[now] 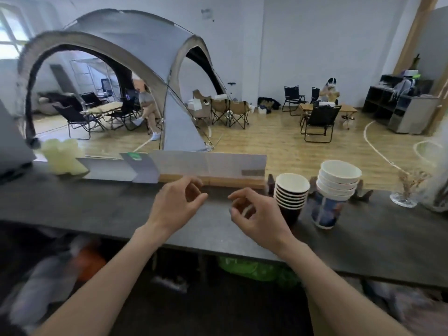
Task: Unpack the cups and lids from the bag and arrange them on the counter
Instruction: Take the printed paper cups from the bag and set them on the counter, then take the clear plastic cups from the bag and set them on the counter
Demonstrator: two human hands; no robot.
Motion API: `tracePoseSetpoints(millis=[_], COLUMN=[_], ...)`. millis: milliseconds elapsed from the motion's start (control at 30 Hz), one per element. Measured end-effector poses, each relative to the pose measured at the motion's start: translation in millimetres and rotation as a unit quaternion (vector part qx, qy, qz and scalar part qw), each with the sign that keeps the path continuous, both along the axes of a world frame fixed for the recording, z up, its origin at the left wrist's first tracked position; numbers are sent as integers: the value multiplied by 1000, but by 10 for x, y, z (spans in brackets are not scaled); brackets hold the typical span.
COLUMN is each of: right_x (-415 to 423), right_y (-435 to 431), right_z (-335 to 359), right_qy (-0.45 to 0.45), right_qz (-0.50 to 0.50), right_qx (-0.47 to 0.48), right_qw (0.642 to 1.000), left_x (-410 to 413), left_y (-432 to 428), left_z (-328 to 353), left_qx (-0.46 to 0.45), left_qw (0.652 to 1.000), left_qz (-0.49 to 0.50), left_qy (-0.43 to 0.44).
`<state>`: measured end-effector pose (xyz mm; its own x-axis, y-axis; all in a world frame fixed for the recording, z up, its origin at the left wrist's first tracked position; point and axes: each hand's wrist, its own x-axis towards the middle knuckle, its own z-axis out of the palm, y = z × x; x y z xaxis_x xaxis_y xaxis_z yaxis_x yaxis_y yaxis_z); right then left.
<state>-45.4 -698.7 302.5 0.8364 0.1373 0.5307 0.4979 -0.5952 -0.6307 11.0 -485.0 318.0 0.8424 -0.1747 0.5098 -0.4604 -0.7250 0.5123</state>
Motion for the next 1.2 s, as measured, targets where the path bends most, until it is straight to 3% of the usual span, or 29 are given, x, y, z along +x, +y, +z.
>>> tracePoseSetpoints(millis=[200, 367, 533, 633, 733, 867, 1033, 1200], right_x=[361, 435, 535, 610, 735, 996, 1348, 1612], right_y=[2062, 3581, 4556, 4923, 5249, 5604, 5846, 6075], right_z=[-583, -1099, -1652, -2062, -2546, -3074, -3373, -3476], right_qy=[124, 177, 246, 301, 312, 337, 357, 318], right_qz=[125, 195, 252, 286, 310, 285, 273, 279], right_qx=[-70, -116, -254, -309, -318, -273, -201, -223], right_qw=[982, 958, 901, 856, 840, 855, 870, 878], left_x=[-295, -702, -917, -965, -923, -717, -444, -246], left_y=[2076, 3588, 4509, 4835, 4958, 4964, 5041, 5118], left_z=[-567, -1102, -1601, -2016, -2429, -2852, -3246, -3389], left_qx=[37, 46, 5, 17, 45, 87, 94, 60], left_qw=[989, 962, 921, 901, 897, 897, 873, 871], left_qz=[113, 210, 284, 296, 266, 221, 285, 314], left_qy=[86, 170, 266, 316, 350, 373, 384, 373])
